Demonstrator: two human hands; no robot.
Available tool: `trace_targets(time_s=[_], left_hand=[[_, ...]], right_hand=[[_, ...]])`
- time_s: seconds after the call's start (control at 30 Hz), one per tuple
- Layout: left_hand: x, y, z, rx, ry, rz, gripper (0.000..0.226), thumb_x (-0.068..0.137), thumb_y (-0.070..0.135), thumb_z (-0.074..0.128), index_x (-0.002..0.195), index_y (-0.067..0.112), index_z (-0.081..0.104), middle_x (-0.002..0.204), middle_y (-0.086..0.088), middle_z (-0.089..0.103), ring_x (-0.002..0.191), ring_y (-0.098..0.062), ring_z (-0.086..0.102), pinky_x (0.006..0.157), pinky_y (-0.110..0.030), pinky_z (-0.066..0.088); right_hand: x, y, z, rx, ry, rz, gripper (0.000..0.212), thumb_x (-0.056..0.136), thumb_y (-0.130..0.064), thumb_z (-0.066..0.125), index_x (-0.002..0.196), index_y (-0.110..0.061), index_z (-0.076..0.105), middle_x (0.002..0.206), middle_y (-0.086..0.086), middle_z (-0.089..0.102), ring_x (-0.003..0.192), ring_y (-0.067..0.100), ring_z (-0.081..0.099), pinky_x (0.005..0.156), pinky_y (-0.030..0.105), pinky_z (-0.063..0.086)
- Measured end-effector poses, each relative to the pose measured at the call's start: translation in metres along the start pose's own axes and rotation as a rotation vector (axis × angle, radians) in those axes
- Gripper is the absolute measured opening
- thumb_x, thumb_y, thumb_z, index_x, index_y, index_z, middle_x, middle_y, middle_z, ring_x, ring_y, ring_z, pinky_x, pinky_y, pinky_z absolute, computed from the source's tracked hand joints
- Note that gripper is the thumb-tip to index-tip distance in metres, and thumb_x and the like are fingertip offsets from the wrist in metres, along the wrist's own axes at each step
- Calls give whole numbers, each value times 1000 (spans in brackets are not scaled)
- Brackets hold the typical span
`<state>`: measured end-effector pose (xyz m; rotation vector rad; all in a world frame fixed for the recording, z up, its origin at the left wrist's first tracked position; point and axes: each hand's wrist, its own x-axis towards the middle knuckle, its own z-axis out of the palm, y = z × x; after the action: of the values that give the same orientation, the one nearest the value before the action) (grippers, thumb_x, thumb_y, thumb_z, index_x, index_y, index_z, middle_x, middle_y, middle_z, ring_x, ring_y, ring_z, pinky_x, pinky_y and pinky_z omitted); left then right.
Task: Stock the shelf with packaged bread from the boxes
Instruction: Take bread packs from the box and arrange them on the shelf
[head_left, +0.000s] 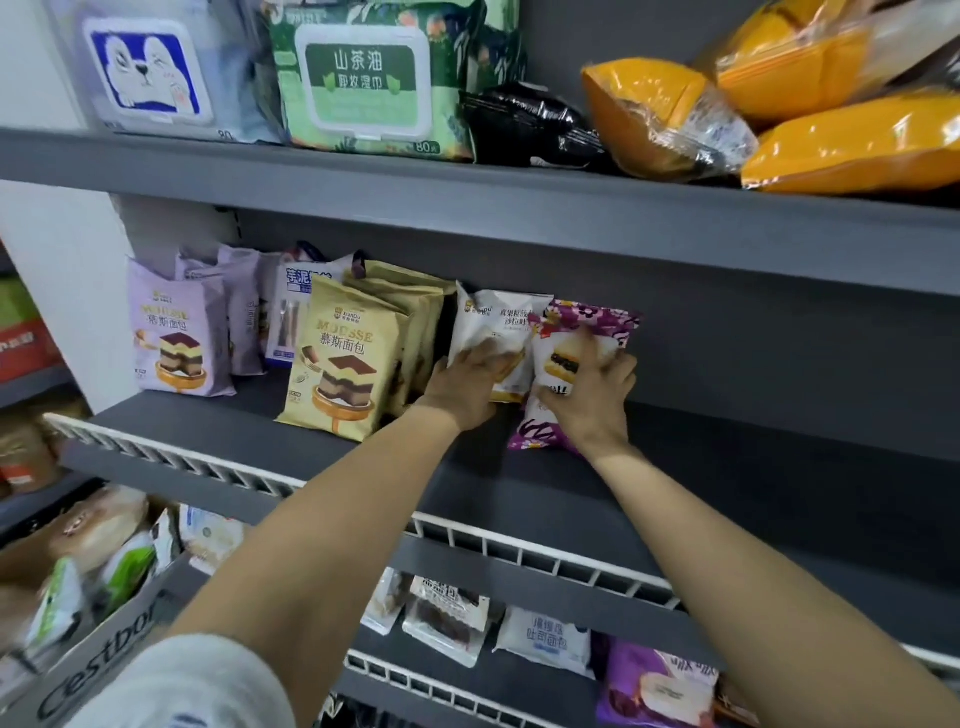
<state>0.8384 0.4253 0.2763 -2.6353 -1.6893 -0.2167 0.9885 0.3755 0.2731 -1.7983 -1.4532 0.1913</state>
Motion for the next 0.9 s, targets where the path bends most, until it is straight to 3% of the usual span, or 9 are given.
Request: trace_targets(time_s=[0.1,0.23,0.3,0.4,0.53,0.63,0.77,0.9], left_hand=[[1,6,1,25,39,-38,77,90,20,54,150,34,9,160,3,-2,148,-20,0,119,-48,10],[2,8,-2,6,-3,-79,77,91,20,53,151,34,7,160,5,-4,148,-19,-1,119,-48,9],[0,9,-5,-3,-15,-84,76,91,21,54,151,33,7,160,5,-3,148,-20,2,119,-48,12],[-4,13,-12,-29,7,-83,71,91,22,53,150,29,14,159,2,9,146,-23,15,115,-45,21],[-20,13,-25,-107,155,-130,57,90,18,52,144,23,33,146,-6,37,133,-28,40,104,-40,38],[-38,9,-33,-139,195,-185,44,92,19,50,135,20,43,136,-9,49,121,-31,51,93,-38,45],[-78,-10,-38,-138,257,-262,31,93,28,49,122,17,55,117,-14,62,107,-34,59,78,-32,46],[-145,-55,-39,-224,353,-409,29,90,28,51,114,15,62,113,-13,66,106,-33,59,84,-38,50]], right_hand=[[2,4,11,-35,148,-41,93,80,-24,74,150,-26,13,144,25,9,127,38,23,110,43,30],[4,10,21,-166,177,-60,97,77,-36,75,151,-22,14,147,32,9,130,43,25,112,46,27],[5,10,21,-223,159,-51,98,77,-44,71,151,-22,10,149,32,4,137,43,16,114,48,21],[3,8,13,-346,142,-111,103,78,-55,65,151,-22,1,154,26,-7,145,39,-7,116,53,4],[-6,-11,-2,-380,182,-359,91,82,-47,64,151,-16,13,156,20,4,145,36,0,117,45,-2],[-21,-30,-7,-343,29,-414,74,88,-33,60,148,-15,22,154,16,14,142,33,13,118,45,17],[-48,-63,3,-204,-143,-447,45,91,-20,52,135,-15,46,139,11,38,129,29,36,102,40,39],[-86,-113,31,33,-301,-487,29,89,-15,50,115,-16,64,117,11,63,109,29,57,90,39,49]])
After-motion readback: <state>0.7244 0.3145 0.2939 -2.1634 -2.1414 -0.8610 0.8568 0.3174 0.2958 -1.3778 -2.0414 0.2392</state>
